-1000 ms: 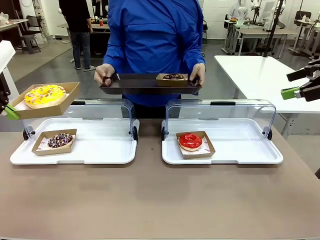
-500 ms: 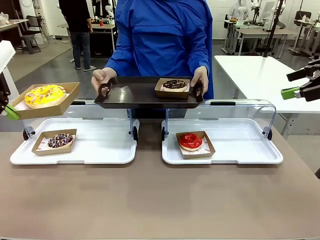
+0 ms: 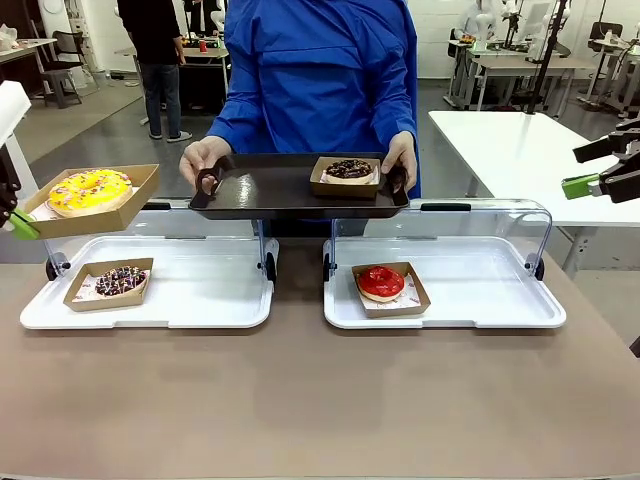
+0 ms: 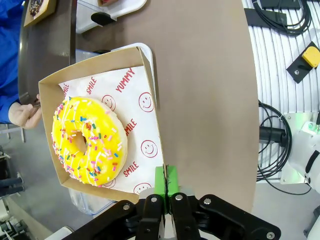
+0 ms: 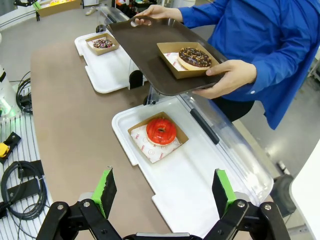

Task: Provide the desired donut to the person.
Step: Place the picked Paper togo box onto the Handle tray extended by the person.

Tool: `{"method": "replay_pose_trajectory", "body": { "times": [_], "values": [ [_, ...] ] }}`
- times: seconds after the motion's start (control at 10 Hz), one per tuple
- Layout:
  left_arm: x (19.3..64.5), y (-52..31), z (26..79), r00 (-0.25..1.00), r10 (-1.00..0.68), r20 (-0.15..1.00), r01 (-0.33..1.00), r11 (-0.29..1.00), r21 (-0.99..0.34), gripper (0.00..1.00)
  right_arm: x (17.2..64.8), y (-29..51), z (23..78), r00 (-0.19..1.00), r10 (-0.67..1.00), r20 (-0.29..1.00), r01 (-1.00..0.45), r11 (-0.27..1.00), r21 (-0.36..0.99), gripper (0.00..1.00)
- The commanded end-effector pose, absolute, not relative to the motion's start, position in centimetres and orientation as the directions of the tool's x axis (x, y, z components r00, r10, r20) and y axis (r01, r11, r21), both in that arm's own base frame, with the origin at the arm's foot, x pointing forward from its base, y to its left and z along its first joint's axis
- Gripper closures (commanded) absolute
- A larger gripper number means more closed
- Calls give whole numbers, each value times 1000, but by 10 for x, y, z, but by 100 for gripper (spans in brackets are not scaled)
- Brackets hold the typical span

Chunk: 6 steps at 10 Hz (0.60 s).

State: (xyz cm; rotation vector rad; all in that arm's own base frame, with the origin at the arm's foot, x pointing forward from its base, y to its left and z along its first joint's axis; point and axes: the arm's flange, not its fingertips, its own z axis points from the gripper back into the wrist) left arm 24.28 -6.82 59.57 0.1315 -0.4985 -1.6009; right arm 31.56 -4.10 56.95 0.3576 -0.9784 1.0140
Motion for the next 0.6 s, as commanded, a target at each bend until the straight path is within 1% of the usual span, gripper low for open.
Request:
{"method": "replay_pose_trajectory", "body": {
  "times": [0.0,0.2,0.3,0.4,0.5],
  "values": [
    [241,-68,594,-94,-972,215,918,-1,396,100,316,-41,569,164,538,827,-843,512,-167,0],
    [243,-68,596,-104,-972,212,920,-13,391,99,316,-41,569,164,538,827,-843,512,-167,0],
    [280,-89,615,-157,-968,195,890,-53,452,99,316,-41,569,164,538,827,-843,512,-167,0],
    [318,-115,633,-222,-964,148,881,-134,453,99,316,-41,569,164,538,827,-843,512,-167,0],
    [355,-140,645,-222,-970,95,883,-159,442,99,316,-41,569,164,538,827,-843,512,-167,0]
  ]
}}
